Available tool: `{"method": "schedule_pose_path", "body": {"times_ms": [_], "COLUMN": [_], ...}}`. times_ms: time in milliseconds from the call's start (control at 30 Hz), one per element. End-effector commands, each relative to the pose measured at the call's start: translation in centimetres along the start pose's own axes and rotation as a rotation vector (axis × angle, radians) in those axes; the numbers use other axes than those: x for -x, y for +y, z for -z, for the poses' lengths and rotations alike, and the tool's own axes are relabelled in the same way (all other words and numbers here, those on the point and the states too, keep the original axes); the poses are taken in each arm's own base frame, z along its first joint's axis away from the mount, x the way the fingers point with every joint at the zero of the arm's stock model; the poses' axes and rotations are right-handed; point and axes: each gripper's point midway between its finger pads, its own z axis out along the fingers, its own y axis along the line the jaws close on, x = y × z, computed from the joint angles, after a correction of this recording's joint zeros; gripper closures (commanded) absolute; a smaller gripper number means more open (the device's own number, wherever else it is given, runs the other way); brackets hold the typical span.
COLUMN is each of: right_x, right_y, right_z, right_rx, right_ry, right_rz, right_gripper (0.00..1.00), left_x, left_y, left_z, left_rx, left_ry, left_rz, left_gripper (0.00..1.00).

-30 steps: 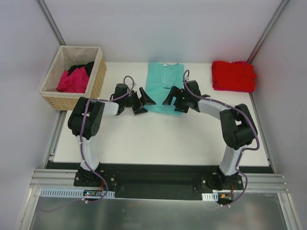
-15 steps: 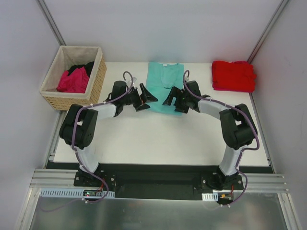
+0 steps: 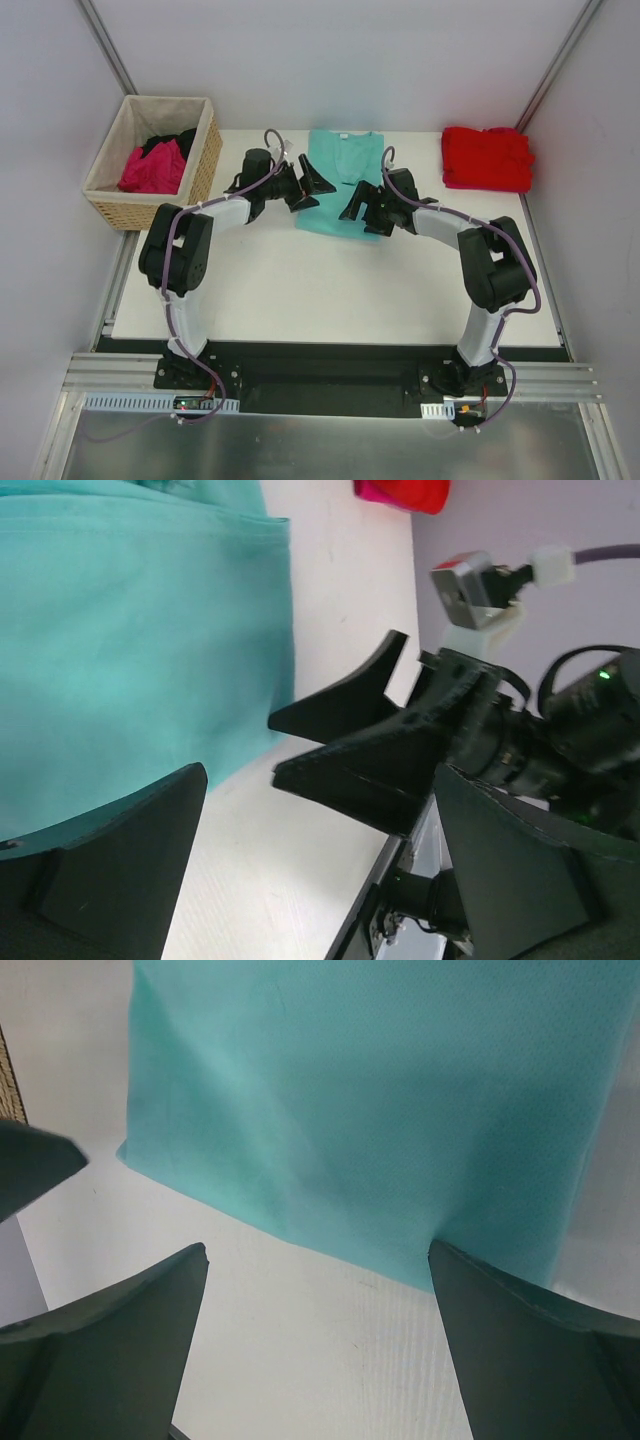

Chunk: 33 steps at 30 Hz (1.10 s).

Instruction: Fold and stack the t-shirts

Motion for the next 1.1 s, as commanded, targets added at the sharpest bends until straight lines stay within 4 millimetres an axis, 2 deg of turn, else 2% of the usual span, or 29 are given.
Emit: {"method": "schedule_pose_path", "body": {"times_ms": [0, 267, 433, 833, 1067], "right_x": [1.4, 1.3, 0.8, -0.6, -2.3], "right_y": [1.1, 0.6, -0.1, -1.6, -2.8], "right_z": [1.1, 0.7, 0.3, -0.8, -0.9], "right_rx": [0.022, 0.014, -0.001, -0.023, -0.041], "right_ry": [-0.045, -0.033, -0.023, 0.009, 0.034], "right_rz": [0.029, 0.026, 0.019, -0.002, -0.010], "right_gripper": [0.03, 0.03, 0.03, 0.03, 0.03], "left_x": [0.7, -1.2, -2.1, -3.7, -4.4], "left_y": [1.9, 3.9, 4.2, 6.7, 7.8], "left_z": [-0.9, -0.3, 0.3, 0.8, 1.2], "left_rx": [0.023, 0.059, 0.061, 0.101, 0.135], "left_ry": [0.018, 0.029, 0.031, 0.040, 0.026], "left_rz": [0.004, 0.036, 0.040, 0.070, 0.073], "left_gripper": [0.02, 0.02, 0.03, 0.03, 0.03]}}
